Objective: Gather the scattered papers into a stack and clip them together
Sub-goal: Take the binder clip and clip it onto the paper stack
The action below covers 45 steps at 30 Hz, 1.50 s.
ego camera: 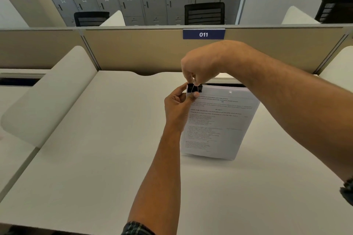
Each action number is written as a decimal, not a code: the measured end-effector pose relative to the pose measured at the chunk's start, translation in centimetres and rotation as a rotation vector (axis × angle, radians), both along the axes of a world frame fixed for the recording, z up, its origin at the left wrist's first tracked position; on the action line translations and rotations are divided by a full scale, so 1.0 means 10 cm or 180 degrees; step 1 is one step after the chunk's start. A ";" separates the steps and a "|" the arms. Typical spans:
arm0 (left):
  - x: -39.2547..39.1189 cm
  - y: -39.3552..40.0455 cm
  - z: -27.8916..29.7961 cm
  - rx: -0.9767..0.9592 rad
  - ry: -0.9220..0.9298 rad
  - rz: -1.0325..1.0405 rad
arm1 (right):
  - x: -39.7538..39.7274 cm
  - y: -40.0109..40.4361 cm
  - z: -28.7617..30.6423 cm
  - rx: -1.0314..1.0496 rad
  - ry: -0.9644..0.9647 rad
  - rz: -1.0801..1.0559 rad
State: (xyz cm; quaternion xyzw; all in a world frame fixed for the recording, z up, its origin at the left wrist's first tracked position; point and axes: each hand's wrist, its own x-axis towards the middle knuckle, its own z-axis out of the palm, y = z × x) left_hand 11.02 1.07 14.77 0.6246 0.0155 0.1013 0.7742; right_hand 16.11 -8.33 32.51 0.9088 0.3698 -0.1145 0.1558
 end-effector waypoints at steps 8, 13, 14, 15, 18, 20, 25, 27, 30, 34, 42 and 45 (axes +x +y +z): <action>0.02 -0.03 0.03 0.0180 -0.0016 0.0032 | 0.01 0.03 0.02 -0.0048 0.0061 -0.0061; 0.02 -0.03 0.02 -0.0027 0.0004 0.0062 | 0.02 -0.04 -0.01 0.0001 -0.0065 0.0003; 0.02 -0.03 0.03 -0.0076 0.0006 0.0074 | 0.03 -0.08 -0.01 0.0154 -0.0078 -0.0007; 0.03 -0.03 0.04 -0.0129 0.0000 0.0088 | 0.05 -0.14 -0.02 0.0337 -0.0120 -0.0030; 0.06 0.00 0.07 -0.0342 -0.0075 0.0085 | 0.10 -0.48 -0.07 0.1352 -0.0631 -0.0436; 0.08 0.06 0.08 -0.0423 -0.0125 0.0102 | 0.09 -0.85 -0.22 0.2737 -0.1026 -0.0843; 0.16 0.18 0.10 -0.0593 -0.0183 0.0099 | -0.18 -1.57 -1.23 0.6065 0.0485 -0.2414; 0.19 0.17 0.12 -0.0730 -0.0165 -0.0008 | -0.25 -1.62 -1.71 0.5685 0.1085 -0.2499; 0.23 0.14 0.14 -0.0826 -0.0116 -0.0221 | -0.31 -1.52 -2.16 0.5170 0.1412 -0.2162; 0.23 0.17 0.14 -0.0734 -0.0084 -0.0412 | -0.24 -1.39 -2.30 0.5557 0.1191 -0.2121; 0.25 0.34 -0.07 -0.0318 -0.0024 -0.0439 | -0.18 -1.34 -2.49 0.6024 0.1597 -0.2328; 0.25 0.43 -0.21 -0.0255 0.0044 -0.0506 | -0.21 -1.28 -2.58 0.6253 0.1549 -0.2469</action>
